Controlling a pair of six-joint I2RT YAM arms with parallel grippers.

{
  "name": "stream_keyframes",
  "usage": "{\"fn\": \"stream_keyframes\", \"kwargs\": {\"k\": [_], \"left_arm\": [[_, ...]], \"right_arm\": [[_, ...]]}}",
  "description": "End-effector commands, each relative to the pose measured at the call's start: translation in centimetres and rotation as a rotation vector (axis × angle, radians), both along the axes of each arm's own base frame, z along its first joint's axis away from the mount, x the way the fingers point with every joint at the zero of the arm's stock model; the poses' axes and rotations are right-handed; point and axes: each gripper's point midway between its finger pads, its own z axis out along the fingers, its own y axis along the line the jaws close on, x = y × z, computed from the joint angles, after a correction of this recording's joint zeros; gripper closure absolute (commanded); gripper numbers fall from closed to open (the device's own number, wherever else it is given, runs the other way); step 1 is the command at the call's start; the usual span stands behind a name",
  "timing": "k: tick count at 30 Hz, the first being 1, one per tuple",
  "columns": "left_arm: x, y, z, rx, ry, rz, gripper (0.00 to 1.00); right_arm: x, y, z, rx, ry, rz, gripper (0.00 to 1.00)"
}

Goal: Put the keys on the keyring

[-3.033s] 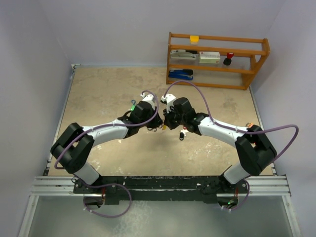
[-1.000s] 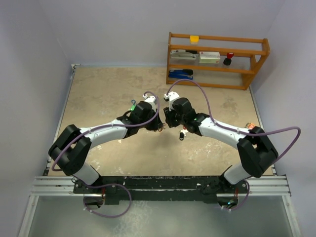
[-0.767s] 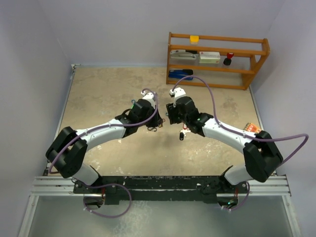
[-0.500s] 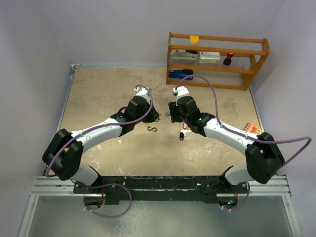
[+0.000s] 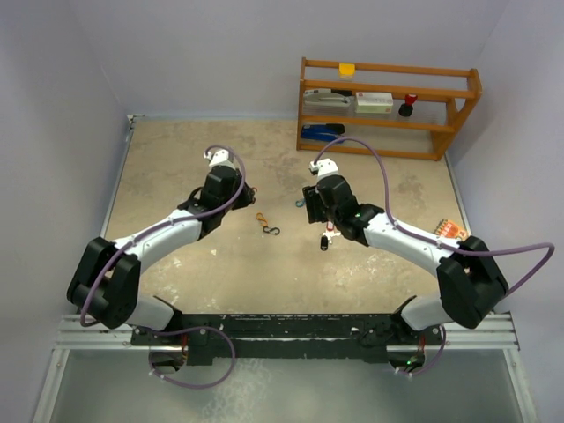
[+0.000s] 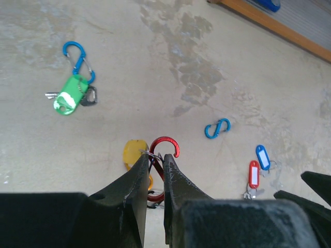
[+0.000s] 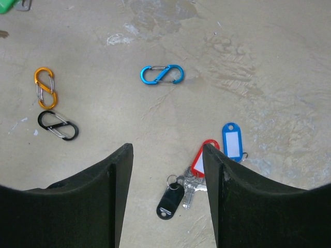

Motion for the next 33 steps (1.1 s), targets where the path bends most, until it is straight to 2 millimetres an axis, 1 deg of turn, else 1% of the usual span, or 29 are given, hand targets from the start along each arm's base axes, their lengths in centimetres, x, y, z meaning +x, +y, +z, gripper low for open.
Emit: {"fn": "stream_keyframes", "kwargs": {"k": [1,7,12,16,25,33], "left_arm": [[0.8,3.0,0.8,0.025,-0.031,0.126,1.0],[1.4,6.3,-1.0,0.027,0.006,0.241,1.0],[2.3,8.8,-1.8,0.036,0.021,0.332,1.0],[3.2,10.3,-2.6,0.044,0.035,0.386,1.0],[5.9,11.5,-3.5,0.02,0.032,0.436,1.0],[7.3,12.0,-3.7,0.013,0.021,0.449,0.98]], "right_arm": [[0.3,-0.4,1.1,0.025,-0.033,-0.03,0.4],[0.3,-0.3,1.1,0.03,-0.03,-0.026,0.41],[0.3,-0.4,1.0,0.031,-0.028,-0.026,0.41],[0.2,-0.4,0.9,0.034,-0.025,-0.024,0.41],[0.1,-0.6,0.5,0.032,-0.015,-0.023,0.41],[0.1,-0.7,0.4,0.035,-0.014,-0.025,0.41]]}}
